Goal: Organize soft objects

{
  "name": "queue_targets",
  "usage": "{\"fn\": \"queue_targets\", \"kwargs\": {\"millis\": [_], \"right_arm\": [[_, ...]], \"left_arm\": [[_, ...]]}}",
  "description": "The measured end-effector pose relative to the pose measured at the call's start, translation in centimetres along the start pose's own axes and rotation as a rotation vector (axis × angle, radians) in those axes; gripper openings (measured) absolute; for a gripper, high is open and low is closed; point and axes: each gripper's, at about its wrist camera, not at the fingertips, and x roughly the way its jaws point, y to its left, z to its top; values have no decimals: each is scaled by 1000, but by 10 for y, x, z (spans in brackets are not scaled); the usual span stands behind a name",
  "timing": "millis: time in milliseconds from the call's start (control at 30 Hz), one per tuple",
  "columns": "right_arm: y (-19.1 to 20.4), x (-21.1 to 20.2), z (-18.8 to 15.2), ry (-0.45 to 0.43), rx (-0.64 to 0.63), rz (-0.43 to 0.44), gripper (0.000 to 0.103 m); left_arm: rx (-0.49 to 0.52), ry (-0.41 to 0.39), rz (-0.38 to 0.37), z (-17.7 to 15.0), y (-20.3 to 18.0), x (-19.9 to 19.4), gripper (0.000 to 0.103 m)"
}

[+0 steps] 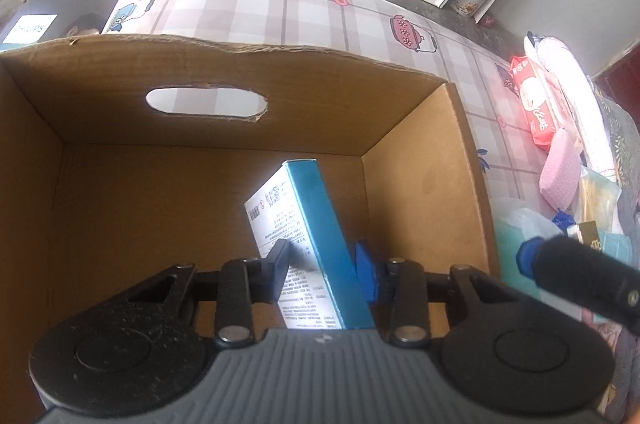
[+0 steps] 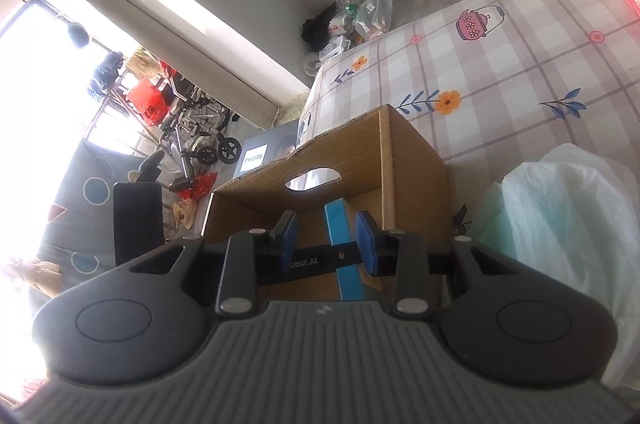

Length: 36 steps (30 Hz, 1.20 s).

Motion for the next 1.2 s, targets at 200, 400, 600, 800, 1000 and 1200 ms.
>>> {"fn": "queue_targets", "kwargs": {"millis": [200, 400, 600, 800, 1000, 1200], "right_arm": [[-12, -3, -2, 12, 14, 0, 32], [-22, -4, -3, 9, 31, 20, 32], [-31, -2, -3, 13, 54, 28, 32], [-37, -3, -2, 14, 60, 30, 32], [-27, 8, -5, 50, 42, 43, 33], [3, 18, -5, 62, -18, 59, 32]], "left_arm": [[-46, 0, -14, 5, 3, 5, 43], [-103, -46, -44, 5, 22, -16, 49], [-77, -5, 30, 11, 24, -6, 37], [-103, 45, 88, 5, 43, 0, 29], [-109, 20, 163, -2, 55, -18, 38], [-80, -54, 199, -9, 49, -39, 53]]}}
